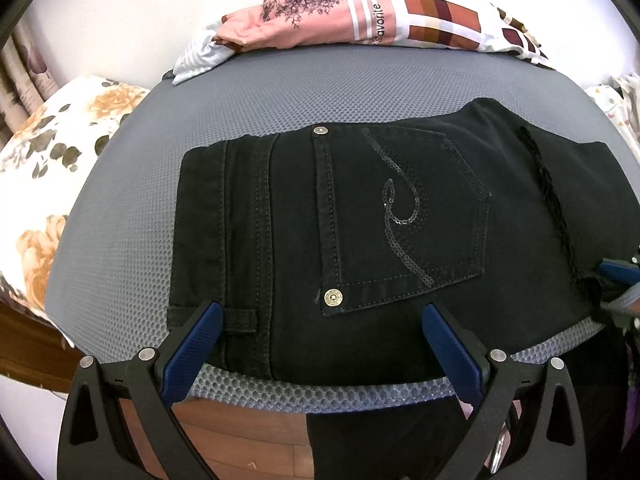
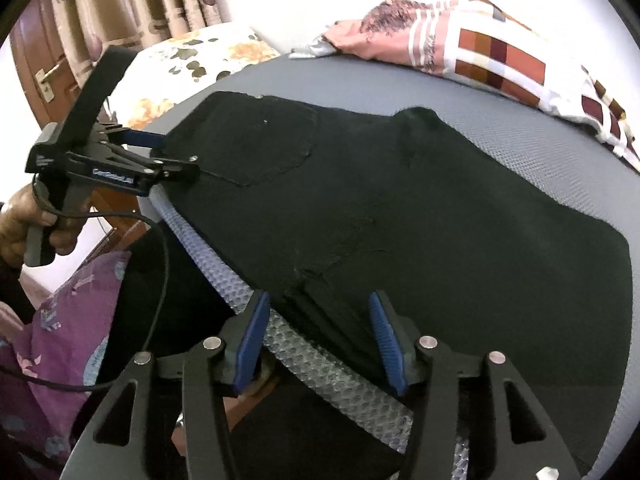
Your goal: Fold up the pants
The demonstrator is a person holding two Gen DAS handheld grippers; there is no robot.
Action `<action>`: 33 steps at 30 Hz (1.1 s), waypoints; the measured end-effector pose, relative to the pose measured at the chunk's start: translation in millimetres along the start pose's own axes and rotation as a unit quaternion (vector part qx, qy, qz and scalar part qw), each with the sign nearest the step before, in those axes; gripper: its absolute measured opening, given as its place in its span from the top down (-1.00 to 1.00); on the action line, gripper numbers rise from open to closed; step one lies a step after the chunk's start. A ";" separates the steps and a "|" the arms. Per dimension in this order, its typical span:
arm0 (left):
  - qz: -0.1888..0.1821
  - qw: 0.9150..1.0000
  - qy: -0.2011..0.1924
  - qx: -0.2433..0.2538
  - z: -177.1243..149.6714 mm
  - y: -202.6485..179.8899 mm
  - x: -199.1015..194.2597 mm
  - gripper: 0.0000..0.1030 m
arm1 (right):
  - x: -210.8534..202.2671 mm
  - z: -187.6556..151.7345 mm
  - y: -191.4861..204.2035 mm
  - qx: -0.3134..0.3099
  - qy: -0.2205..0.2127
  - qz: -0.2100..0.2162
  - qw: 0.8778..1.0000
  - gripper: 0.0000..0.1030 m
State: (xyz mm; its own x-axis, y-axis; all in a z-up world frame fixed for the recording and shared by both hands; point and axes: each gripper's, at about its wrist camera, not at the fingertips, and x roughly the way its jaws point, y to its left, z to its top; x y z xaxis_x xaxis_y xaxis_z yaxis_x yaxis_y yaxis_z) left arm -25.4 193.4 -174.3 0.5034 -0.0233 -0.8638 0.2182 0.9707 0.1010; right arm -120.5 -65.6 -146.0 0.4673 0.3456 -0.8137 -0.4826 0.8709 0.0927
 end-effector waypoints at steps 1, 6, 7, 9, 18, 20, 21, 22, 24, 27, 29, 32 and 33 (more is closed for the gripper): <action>0.000 1.000 0.000 0.000 0.0 -0.1 0.0 -0.94 | -0.2 0.3 -1.4 -0.001 0.000 -0.002 1.000 0.25; -0.001 1.000 0.001 0.000 0.0 0.0 0.2 -0.94 | -6.2 0.5 -11.3 0.024 -0.002 0.025 0.999 0.47; -0.001 1.000 0.002 0.000 -0.1 -0.1 0.5 -0.94 | -6.5 0.4 -13.9 0.032 -0.002 0.031 0.999 0.48; 0.001 1.000 0.002 0.002 -0.6 -1.5 1.2 -0.94 | -7.3 0.3 -20.4 0.050 0.001 0.049 0.998 0.48; 0.003 1.000 0.003 0.004 -0.6 -3.5 1.8 -0.94 | -4.5 1.2 -25.2 0.061 0.003 0.030 0.998 0.48; 0.004 1.000 0.003 0.005 -1.3 -3.8 2.4 -0.94 | -2.5 2.9 -11.2 0.020 0.007 -0.005 1.000 0.42; 0.004 1.000 0.003 0.005 -1.6 -3.9 2.9 -0.94 | -1.3 3.8 -4.8 0.002 0.006 -0.020 1.000 0.42; 0.004 1.000 0.004 0.006 -1.9 -3.8 3.2 -0.94 | 0.6 4.5 -0.4 -0.011 0.005 -0.030 0.999 0.42; 0.005 1.000 0.004 0.007 -2.3 -3.8 3.5 -0.94 | 6.5 5.7 7.8 -0.039 0.006 -0.051 0.998 0.48; 0.004 1.000 0.004 0.007 -2.3 -3.7 3.6 -0.94 | 7.3 7.8 9.2 -0.045 0.008 -0.060 0.997 0.79; 0.003 1.000 0.005 0.005 -2.1 -3.3 4.2 -0.94 | 5.6 9.2 4.5 -0.029 0.005 -0.054 0.998 0.83; 0.003 1.000 0.005 0.006 -1.0 -5.3 3.8 -0.94 | 0.7 13.6 -5.0 0.010 -0.006 -0.027 1.000 0.84; 0.003 1.000 0.005 0.007 -0.9 -5.9 3.7 -0.94 | -1.8 16.1 -8.4 0.022 -0.013 -0.014 1.000 0.83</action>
State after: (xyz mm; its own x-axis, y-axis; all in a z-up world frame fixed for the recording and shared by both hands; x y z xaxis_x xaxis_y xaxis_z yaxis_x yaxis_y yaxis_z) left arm -25.6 187.9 -178.5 0.4956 -0.0153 -0.8684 0.2273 0.9673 0.1127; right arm -105.4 -68.0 -136.1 0.4997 0.3294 -0.8011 -0.4357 0.8949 0.0962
